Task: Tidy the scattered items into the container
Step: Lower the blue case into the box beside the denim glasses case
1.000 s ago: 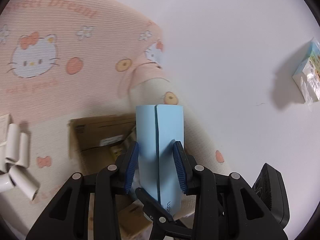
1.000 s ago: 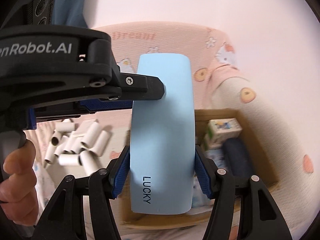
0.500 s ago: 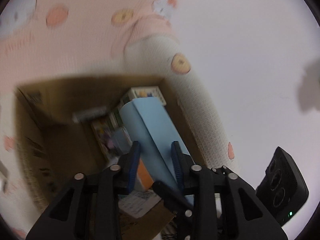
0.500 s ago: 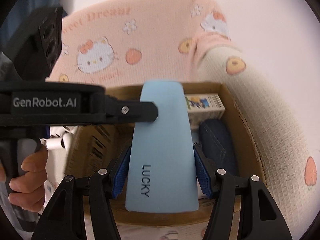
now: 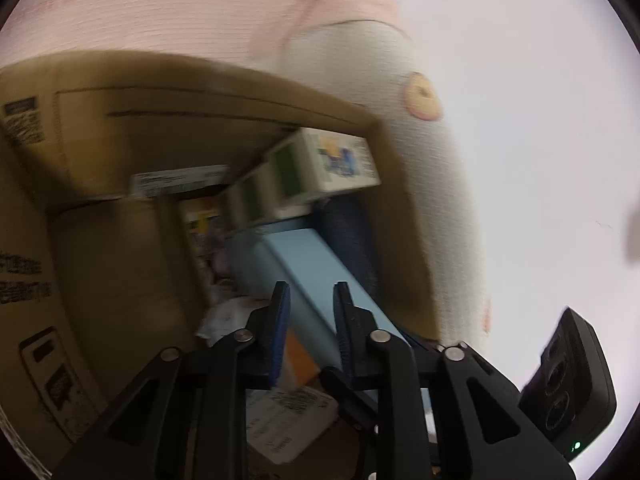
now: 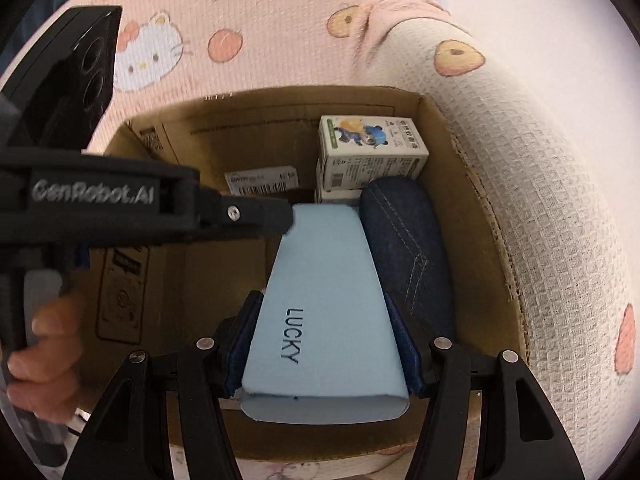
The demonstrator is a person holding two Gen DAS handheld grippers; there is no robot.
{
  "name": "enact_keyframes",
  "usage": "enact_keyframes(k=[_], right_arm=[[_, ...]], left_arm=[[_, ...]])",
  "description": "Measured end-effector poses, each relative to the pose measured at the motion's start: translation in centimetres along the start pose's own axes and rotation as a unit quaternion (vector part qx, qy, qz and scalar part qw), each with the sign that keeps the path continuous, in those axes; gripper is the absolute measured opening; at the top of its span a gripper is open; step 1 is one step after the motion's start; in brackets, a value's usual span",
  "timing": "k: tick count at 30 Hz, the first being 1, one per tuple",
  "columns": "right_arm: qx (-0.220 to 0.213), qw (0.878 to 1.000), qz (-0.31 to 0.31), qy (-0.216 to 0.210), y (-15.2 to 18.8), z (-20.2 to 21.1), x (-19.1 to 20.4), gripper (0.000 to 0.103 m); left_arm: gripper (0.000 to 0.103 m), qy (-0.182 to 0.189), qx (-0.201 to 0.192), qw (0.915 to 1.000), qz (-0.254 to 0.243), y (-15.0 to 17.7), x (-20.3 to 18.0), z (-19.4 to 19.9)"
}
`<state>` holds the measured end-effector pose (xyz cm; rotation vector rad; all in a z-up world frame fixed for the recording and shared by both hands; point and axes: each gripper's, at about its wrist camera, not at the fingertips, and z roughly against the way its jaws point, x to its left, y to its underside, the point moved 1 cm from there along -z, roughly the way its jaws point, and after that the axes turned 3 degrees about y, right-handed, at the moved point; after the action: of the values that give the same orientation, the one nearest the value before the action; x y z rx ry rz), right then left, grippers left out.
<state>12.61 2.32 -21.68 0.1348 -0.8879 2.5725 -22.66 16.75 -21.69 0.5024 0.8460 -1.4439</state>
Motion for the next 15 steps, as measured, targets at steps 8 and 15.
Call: enact_keyframes(k=[8,15], right_arm=[[0.039,0.999,0.025,0.015,0.7,-1.8,0.5,0.058],[0.036,0.996,0.076,0.034,1.0,-1.5,0.8,0.059]], left_arm=[[0.042,0.004,0.023,0.9996,0.018,0.2,0.8,-1.9],[0.029,-0.021,0.018,0.9996,-0.005,0.8,0.6,-2.7]])
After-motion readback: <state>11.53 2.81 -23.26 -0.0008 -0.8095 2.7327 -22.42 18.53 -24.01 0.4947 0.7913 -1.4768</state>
